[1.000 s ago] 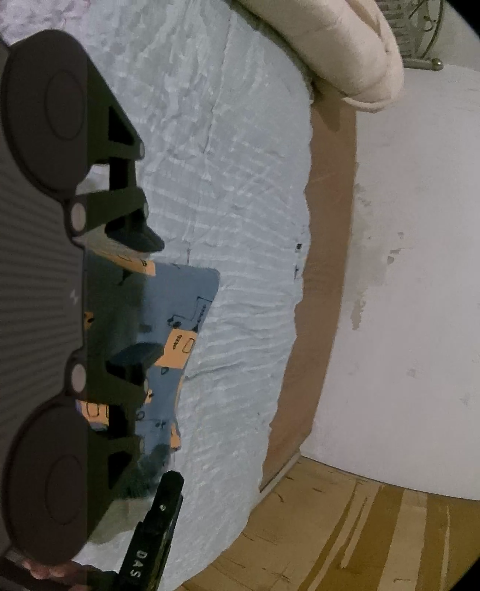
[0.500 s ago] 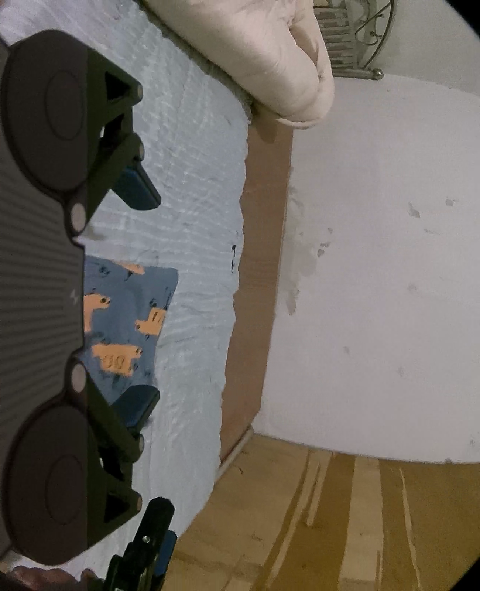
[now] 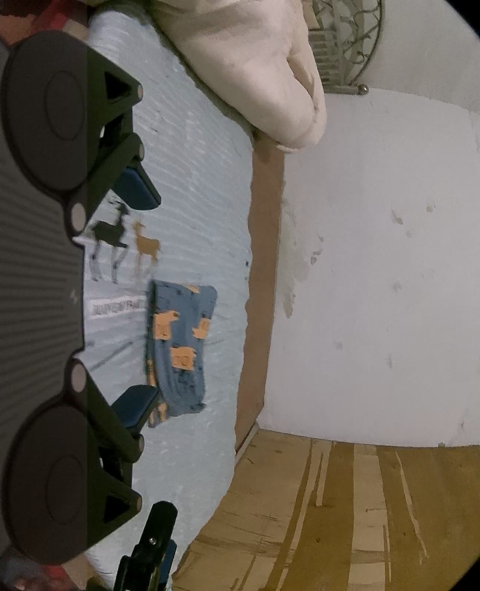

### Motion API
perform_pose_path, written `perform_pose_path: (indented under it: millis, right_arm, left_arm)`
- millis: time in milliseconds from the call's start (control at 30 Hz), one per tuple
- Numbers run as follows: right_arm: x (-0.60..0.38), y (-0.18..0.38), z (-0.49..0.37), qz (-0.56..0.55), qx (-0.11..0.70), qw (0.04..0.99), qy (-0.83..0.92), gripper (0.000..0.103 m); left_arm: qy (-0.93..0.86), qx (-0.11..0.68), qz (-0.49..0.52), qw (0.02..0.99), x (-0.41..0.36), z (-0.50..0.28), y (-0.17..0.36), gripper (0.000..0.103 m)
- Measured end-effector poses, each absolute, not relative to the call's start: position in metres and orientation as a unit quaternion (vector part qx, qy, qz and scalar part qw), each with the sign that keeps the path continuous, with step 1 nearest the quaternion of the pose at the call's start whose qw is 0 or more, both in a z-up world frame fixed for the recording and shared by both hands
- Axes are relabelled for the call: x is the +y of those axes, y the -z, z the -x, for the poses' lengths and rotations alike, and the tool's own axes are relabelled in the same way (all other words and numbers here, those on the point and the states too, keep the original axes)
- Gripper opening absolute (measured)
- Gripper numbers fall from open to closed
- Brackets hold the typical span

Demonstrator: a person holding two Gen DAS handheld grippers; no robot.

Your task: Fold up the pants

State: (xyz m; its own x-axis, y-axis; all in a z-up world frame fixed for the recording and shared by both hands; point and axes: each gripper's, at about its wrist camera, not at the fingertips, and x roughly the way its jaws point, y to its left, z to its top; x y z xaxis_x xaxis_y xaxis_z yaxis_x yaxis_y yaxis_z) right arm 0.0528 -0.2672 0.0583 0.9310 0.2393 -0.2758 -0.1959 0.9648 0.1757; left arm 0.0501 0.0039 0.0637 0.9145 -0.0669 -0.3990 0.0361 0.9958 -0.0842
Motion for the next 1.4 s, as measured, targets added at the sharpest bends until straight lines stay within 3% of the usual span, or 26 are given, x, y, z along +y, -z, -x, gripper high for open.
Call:
perform_pose_path:
  millis: [267,1400]
  right_arm:
    - [-0.259,-0.039,-0.020,-0.052,0.159,0.982,-0.092,0.102]
    - [-0.261,-0.036,-0.028,-0.054,0.173,0.979,-0.095,0.102]
  left_arm:
    - [0.025,0.213,0.038,0.976,0.008,-0.033,-0.049,0.102]
    - [0.029,0.220,0.049,0.974,0.007,-0.039,-0.044,0.102]
